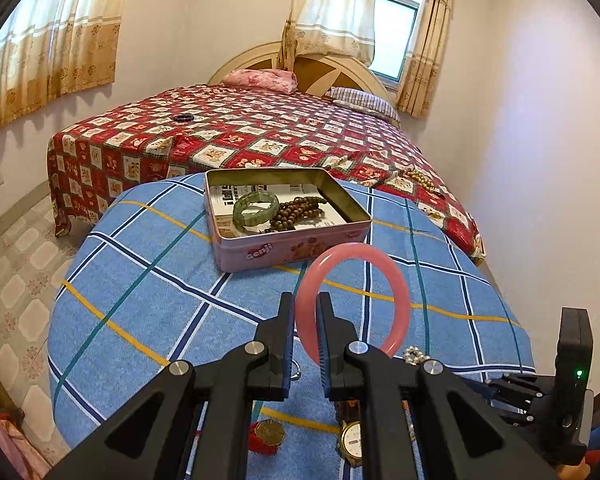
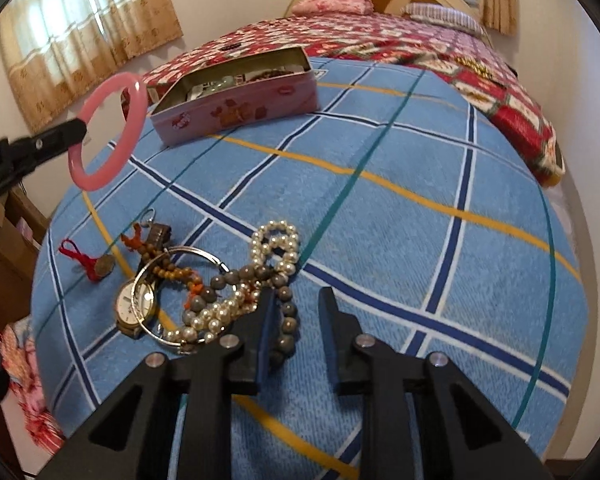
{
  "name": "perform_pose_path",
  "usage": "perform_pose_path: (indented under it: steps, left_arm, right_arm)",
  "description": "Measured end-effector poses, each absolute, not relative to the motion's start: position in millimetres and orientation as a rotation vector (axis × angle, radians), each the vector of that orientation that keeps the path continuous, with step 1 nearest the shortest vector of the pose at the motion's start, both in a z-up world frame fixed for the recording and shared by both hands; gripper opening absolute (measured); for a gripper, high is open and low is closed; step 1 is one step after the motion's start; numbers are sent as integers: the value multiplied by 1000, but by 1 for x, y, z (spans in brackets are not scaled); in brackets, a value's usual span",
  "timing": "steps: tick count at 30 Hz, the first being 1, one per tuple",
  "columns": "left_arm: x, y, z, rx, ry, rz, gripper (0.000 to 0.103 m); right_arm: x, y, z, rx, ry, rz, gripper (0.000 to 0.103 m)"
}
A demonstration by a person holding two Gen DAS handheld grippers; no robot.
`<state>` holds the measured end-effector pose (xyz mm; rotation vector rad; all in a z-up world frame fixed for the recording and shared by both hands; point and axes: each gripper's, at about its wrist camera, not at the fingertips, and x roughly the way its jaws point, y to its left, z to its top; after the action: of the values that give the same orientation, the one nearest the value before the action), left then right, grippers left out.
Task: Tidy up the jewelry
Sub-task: 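Grasp the grey bead bracelet with the right tool while the left tool holds the pink bangle, then carry the pink bangle and grey beads into the tin and open both tools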
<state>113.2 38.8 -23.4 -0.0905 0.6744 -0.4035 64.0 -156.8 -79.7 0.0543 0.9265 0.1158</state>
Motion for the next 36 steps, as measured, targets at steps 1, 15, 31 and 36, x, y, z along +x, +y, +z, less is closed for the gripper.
perform_pose_path:
  steps: [1,15,31,36]
  left_arm:
    - [112,40,-23,-92,673,-403,10]
    - [108,47,-18,-109,651,-401,10]
    - [134,39,-30,-105,690,-390,10]
    - [148,40,-30,-128,687,-391,10]
  right_arm:
    - [63,-157,-80,53,932,123,11]
    - [50,-166,-12,166,761,183,11]
    - [102,-154,13,157,678,193,11]
    - [120,-156,19,178,668,191,11]
